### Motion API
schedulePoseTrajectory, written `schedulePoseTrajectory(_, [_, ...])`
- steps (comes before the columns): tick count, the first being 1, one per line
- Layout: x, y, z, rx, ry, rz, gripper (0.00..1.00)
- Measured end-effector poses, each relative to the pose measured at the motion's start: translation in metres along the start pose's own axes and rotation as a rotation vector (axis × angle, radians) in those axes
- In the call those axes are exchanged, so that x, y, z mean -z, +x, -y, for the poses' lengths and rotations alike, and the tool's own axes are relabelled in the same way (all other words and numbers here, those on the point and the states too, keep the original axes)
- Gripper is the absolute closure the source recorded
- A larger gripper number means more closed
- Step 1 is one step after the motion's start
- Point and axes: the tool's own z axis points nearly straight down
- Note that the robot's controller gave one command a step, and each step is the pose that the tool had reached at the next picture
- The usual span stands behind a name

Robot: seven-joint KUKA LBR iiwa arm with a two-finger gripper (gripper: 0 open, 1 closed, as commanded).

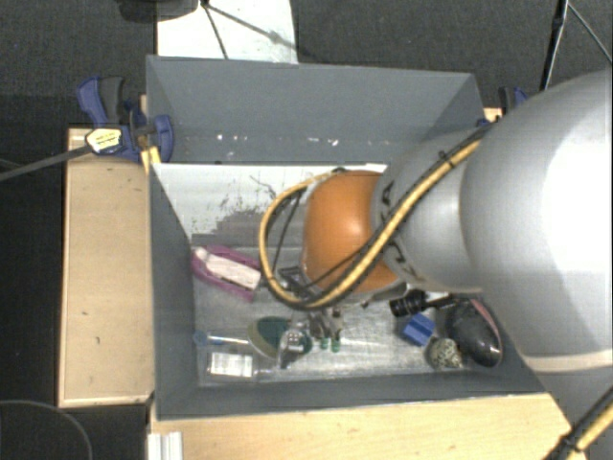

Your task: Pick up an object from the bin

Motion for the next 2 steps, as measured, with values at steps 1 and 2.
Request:
schedulePoseTrajectory(1, [0.004, -0.002, 0.000, 0.000, -0.002, 0.006, 1.00])
schedulePoseTrajectory(2, [0.144, -0.002, -0.030, 0.012, -0.007, 0.014, 1.00])
